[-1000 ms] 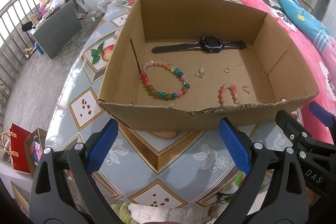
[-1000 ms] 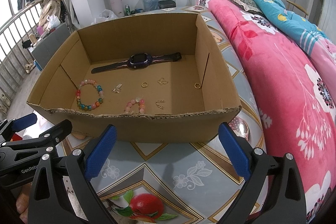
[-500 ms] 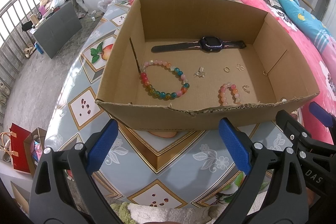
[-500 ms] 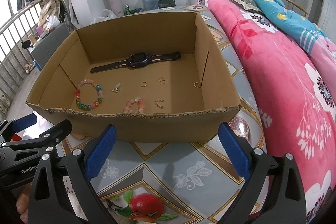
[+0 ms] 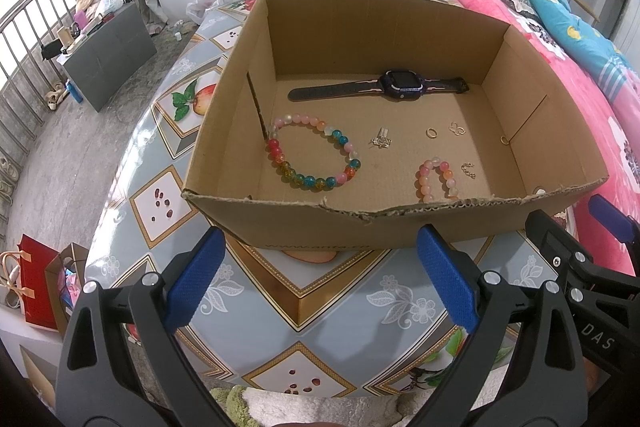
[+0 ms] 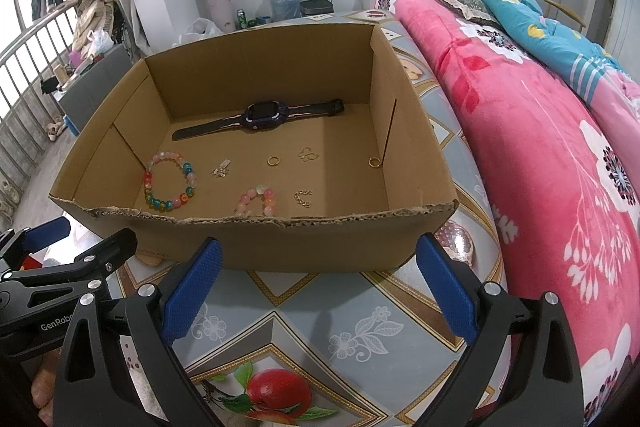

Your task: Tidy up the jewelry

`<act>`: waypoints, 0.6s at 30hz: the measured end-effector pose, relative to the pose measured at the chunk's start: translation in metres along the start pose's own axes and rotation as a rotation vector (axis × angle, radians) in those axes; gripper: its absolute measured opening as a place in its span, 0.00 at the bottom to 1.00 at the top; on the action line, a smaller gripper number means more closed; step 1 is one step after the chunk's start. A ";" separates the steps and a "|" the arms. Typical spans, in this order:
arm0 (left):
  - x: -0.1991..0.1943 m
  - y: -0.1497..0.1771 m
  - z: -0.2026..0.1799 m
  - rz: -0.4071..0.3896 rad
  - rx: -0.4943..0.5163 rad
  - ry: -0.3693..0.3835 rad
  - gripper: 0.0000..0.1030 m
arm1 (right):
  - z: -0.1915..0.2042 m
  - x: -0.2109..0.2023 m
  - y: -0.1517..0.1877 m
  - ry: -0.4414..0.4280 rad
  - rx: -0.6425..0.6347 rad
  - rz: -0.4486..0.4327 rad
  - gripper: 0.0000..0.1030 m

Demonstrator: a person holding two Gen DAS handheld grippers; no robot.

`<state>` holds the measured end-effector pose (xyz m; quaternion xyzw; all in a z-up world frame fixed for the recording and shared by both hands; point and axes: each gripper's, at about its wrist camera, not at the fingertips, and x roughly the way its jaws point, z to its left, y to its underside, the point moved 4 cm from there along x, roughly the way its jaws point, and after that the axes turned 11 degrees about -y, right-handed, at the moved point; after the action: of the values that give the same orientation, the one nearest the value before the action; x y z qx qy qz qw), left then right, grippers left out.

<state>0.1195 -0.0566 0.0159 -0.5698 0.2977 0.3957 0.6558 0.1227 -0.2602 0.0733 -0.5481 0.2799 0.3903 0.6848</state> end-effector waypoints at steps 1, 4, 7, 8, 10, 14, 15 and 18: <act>0.000 0.000 0.000 0.001 0.000 0.001 0.90 | 0.000 0.000 0.000 0.001 0.000 0.000 0.92; 0.000 0.000 0.000 -0.001 0.000 0.000 0.90 | -0.001 -0.001 -0.001 0.001 -0.001 0.000 0.92; 0.000 0.000 -0.001 0.000 -0.001 0.000 0.90 | 0.000 0.000 0.000 0.001 0.000 0.000 0.92; 0.000 0.000 0.000 0.000 -0.001 0.000 0.90 | -0.001 -0.001 -0.001 0.001 0.001 0.001 0.92; 0.000 0.000 0.000 0.000 -0.001 0.000 0.90 | 0.000 0.000 0.000 0.001 0.000 0.000 0.92; 0.000 0.000 0.000 0.001 -0.001 0.001 0.90 | 0.000 0.000 0.000 0.000 0.000 0.000 0.92; 0.000 0.000 0.000 0.000 -0.001 0.001 0.90 | 0.000 0.000 0.000 0.001 0.000 0.000 0.92; 0.000 0.000 0.000 0.001 -0.001 0.001 0.90 | 0.000 0.000 0.000 0.001 0.000 0.000 0.92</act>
<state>0.1196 -0.0568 0.0159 -0.5702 0.2982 0.3957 0.6552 0.1229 -0.2605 0.0736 -0.5485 0.2799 0.3900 0.6847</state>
